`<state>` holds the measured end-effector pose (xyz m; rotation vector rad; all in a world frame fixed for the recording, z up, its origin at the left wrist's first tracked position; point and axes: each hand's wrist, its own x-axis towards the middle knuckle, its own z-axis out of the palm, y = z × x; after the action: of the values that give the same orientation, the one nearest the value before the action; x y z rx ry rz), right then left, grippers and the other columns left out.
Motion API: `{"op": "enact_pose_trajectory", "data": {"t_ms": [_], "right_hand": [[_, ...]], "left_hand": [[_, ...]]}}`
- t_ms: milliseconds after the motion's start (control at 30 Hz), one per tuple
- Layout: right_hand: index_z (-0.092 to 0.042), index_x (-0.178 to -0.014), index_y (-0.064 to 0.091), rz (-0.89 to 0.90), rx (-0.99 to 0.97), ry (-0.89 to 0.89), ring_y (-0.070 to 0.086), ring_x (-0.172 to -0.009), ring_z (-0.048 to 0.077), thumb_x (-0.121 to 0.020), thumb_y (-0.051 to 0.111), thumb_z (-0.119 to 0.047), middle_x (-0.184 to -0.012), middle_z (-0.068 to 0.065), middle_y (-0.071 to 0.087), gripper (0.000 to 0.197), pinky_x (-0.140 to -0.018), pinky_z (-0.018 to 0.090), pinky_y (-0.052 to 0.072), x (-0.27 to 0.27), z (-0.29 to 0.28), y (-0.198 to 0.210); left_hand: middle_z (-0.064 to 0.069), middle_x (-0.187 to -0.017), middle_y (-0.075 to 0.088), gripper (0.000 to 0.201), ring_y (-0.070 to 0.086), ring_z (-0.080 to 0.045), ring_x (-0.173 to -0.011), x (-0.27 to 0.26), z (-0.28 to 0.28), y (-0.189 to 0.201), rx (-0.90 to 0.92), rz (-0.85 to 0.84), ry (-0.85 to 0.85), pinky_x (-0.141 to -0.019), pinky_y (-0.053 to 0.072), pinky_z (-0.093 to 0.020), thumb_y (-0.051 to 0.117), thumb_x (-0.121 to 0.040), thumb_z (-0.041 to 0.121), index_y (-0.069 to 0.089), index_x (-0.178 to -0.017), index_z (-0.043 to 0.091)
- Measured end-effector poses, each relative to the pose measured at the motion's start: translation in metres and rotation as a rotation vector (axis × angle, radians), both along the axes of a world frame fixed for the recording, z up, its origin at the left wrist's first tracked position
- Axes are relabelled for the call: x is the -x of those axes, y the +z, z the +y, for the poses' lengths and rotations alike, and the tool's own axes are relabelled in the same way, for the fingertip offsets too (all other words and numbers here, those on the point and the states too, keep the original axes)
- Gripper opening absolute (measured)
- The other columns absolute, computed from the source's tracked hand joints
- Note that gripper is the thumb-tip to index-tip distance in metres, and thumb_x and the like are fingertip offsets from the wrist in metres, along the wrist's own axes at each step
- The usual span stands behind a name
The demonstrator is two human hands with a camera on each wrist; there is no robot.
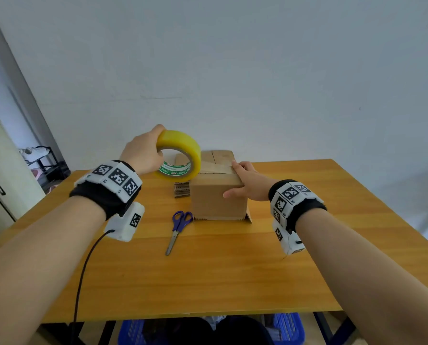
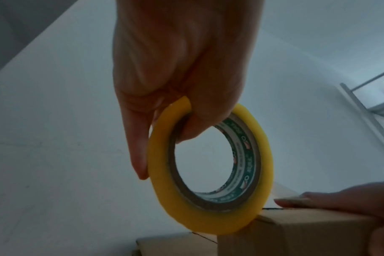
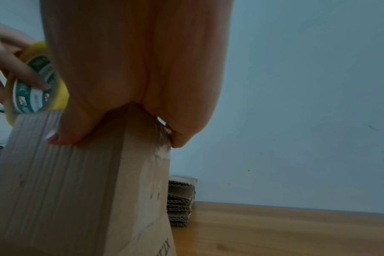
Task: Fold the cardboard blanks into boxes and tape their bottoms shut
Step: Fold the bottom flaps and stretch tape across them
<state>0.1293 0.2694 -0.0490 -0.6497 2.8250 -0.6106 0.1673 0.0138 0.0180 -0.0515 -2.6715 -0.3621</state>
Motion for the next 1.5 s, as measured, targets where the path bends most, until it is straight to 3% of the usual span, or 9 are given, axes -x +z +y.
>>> {"op": "enact_pose_trajectory", "data": {"t_ms": [533, 1100, 1200, 1367, 1500], "right_hand": [[-0.015, -0.152, -0.003, -0.011, -0.017, -0.003, 0.028, -0.136, 0.023, -0.085, 0.06, -0.052, -0.153, 0.002, 0.01, 0.099, -0.112, 0.037, 0.031, 0.002, -0.001, 0.003], [-0.015, -0.152, -0.006, -0.006, -0.025, -0.002, 0.03, -0.134, 0.023, -0.085, 0.06, -0.052, -0.154, 0.001, 0.009, 0.101, -0.111, 0.037, 0.033, 0.003, 0.002, 0.004], [-0.016, -0.152, -0.007, -0.015, -0.012, 0.012, 0.024, -0.139, 0.024, -0.087, 0.059, -0.051, -0.158, 0.0, 0.002, 0.099, -0.114, 0.038, 0.029, 0.002, 0.002, 0.004], [-0.016, -0.153, 0.0, 0.151, -0.173, 0.05, -0.009, -0.147, 0.02, -0.09, 0.051, -0.055, -0.16, 0.003, -0.011, 0.09, -0.12, 0.043, 0.005, -0.002, 0.001, 0.005], [-0.013, -0.153, 0.007, 0.281, -0.268, 0.076, -0.005, -0.148, 0.015, -0.09, 0.045, -0.061, -0.161, 0.002, -0.005, 0.088, -0.12, 0.04, 0.0, -0.005, -0.008, 0.008]], "left_hand": [[-0.017, -0.094, 0.059, 0.044, 0.055, -0.034, -0.078, 0.011, -0.02, -0.022, 0.065, -0.041, 0.035, -0.062, 0.038, -0.036, 0.048, -0.086, -0.001, 0.043, -0.124, 0.02], [-0.016, -0.099, 0.05, 0.043, 0.055, -0.038, -0.082, 0.014, -0.037, -0.059, 0.06, -0.046, 0.133, -0.062, 0.038, -0.038, 0.049, -0.09, 0.005, 0.042, -0.128, 0.022], [-0.016, -0.097, 0.049, 0.04, 0.053, -0.035, -0.078, 0.016, -0.038, -0.063, 0.051, -0.05, 0.133, -0.06, 0.037, -0.037, 0.048, -0.09, 0.005, 0.043, -0.127, 0.02], [-0.019, -0.099, 0.051, 0.04, 0.051, -0.034, -0.077, 0.021, -0.036, -0.07, -0.004, -0.064, 0.099, -0.063, 0.042, -0.04, 0.049, -0.09, 0.003, 0.044, -0.126, 0.018], [-0.021, -0.099, 0.053, 0.04, 0.054, -0.038, -0.082, 0.022, -0.035, -0.07, -0.031, -0.061, 0.085, -0.066, 0.045, -0.042, 0.051, -0.089, 0.003, 0.044, -0.125, 0.017]]}}
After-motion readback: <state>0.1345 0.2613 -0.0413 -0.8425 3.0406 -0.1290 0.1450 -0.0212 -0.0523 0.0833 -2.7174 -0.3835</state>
